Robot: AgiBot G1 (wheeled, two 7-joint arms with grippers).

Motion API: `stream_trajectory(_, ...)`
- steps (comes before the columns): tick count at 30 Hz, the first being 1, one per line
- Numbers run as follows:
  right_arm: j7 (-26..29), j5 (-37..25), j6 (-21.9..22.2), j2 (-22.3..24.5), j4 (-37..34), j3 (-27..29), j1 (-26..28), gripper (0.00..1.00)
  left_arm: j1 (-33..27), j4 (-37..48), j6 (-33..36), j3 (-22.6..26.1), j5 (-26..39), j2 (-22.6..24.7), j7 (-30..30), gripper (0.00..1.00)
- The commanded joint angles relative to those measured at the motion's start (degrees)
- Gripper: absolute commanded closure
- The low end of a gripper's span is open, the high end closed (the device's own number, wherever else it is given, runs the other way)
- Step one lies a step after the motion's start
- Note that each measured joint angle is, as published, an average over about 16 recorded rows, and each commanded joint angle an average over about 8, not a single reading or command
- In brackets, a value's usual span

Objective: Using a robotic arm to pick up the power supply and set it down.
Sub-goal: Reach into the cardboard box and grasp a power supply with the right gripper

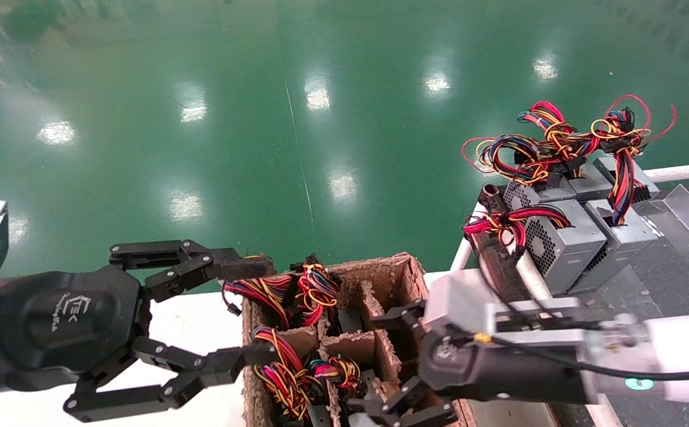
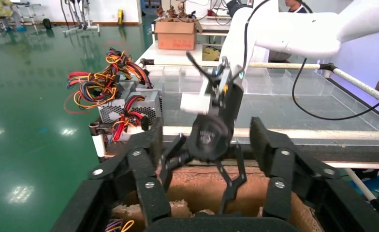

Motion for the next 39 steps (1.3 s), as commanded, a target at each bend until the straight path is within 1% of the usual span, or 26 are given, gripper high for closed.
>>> stream_trajectory(1, 0.6, -1.7, 0.5, -1.6, -0.4, -1.2, 0.3, 1.00, 0.0, 0.0, 0.0, 0.0, 0.0, 0.0, 0.0, 0.00)
stream_trajectory(7, -0.2, -4.7, 2.7, -4.0, 0.0, -2.6, -0.2, 1.00, 0.0, 0.0, 0.0, 0.0, 0.0, 0.0, 0.0, 0.00)
stream_trajectory(14, -0.9, -8.0, 6.6, -4.3, 2.5, -3.1, -2.3, 1.00, 0.0, 0.0, 0.0, 0.1, 0.0, 0.0, 0.0, 0.00)
stream_trajectory(20, -2.7, -9.9, 9.1, -4.8, 3.2, -3.2, -3.5, 1.00, 0.0, 0.0, 0.0, 0.1, -0.1, 0.0, 0.0, 0.00)
stream_trajectory(27, -3.9, -11.2, 10.5, -5.6, 3.3, -3.5, -4.2, 1.00, 0.0, 0.0, -0.1, 0.1, -0.1, 0.0, 0.1, 0.00)
stream_trajectory(39, -3.5, -11.8, 12.3, -6.1, 3.1, -3.4, -4.8, 1.00, 0.0, 0.0, -0.1, 0.2, -0.1, -0.1, 0.1, 0.00)
